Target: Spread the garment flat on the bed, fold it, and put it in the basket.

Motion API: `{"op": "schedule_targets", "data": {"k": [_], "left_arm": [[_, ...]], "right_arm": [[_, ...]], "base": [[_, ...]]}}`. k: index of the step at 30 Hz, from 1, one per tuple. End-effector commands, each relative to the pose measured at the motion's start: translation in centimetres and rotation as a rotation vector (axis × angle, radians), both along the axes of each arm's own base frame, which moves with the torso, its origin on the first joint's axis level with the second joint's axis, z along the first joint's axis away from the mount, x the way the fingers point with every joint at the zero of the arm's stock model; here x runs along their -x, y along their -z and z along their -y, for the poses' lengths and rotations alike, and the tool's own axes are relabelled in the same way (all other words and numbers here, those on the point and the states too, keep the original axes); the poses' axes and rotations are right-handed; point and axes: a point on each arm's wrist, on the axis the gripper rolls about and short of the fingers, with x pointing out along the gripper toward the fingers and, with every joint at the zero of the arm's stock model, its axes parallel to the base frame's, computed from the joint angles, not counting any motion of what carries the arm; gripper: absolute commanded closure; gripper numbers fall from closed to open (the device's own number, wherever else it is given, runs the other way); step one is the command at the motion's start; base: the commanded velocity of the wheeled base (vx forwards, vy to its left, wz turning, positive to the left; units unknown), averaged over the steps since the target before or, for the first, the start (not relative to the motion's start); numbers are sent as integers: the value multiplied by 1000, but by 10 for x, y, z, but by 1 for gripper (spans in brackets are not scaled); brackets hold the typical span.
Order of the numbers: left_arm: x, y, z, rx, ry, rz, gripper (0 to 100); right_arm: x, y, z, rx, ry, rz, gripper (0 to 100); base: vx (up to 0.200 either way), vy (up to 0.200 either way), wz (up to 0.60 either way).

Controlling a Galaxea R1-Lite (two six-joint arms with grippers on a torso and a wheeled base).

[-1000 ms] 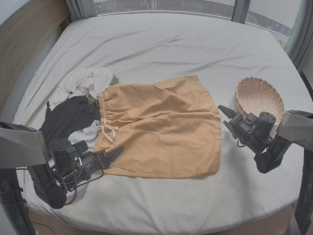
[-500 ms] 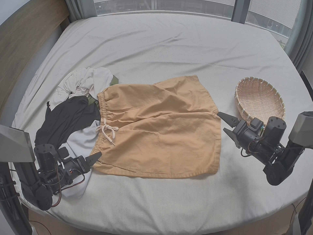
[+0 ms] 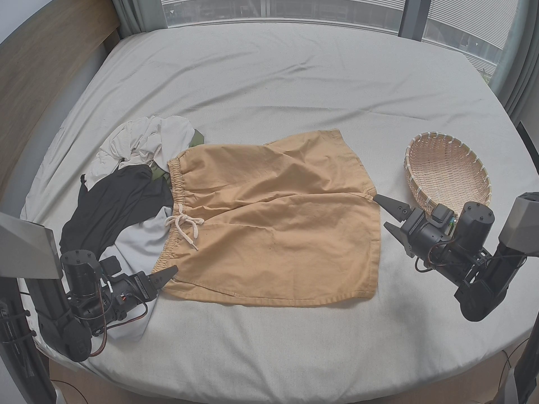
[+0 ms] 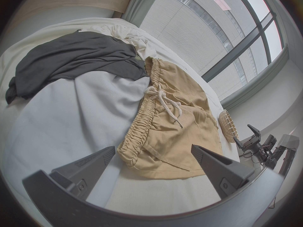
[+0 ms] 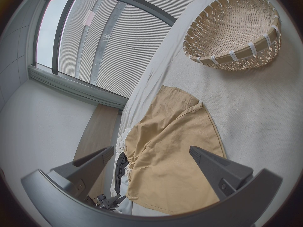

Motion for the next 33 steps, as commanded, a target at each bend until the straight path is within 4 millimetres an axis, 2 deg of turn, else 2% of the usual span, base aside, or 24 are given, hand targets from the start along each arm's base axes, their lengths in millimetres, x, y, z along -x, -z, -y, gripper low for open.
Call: {"op": "schedule_targets", "data": {"k": [1,3,4,15,17,19,20,21,22,23,24,33], "left_arm": [[-8,13,1,-4,-1,-30,0],[-8,15,0,-4,-4,-33,0],[-9,14,0,-2,-3,-32,100],[-11,12,-1,-1,-10,-15,100],[-11,11,0,-1,-8,-14,100],[-11,10,0,0,-8,-11,100],[-10,9,1,0,-3,-6,100],[-10,8,1,0,-3,-5,100],[-10,6,2,1,1,5,100],[-10,6,2,1,1,5,100],[-11,3,3,3,3,18,100],[-11,-1,4,3,5,33,100]], "right_arm": [[2,1,1,2,1,-8,0],[1,2,2,3,4,-10,0],[1,2,2,3,5,-10,0],[13,13,4,45,-4,-59,0],[26,30,6,134,-19,-110,0],[30,39,7,172,-26,-133,0],[36,54,9,243,-40,-173,0],[37,56,10,252,-42,-181,0],[44,69,12,306,-55,-222,0],[44,69,12,306,-55,-222,0],[48,80,14,343,-65,-264,0],[45,96,7,354,-90,-301,0]], "base": [[0,0,0],[0,0,0],[0,0,0],[0,0,0],[0,0,0],[0,0,0],[0,0,0],[0,0,0],[0,0,0],[0,0,0],[0,0,0],[0,0,0]]}}
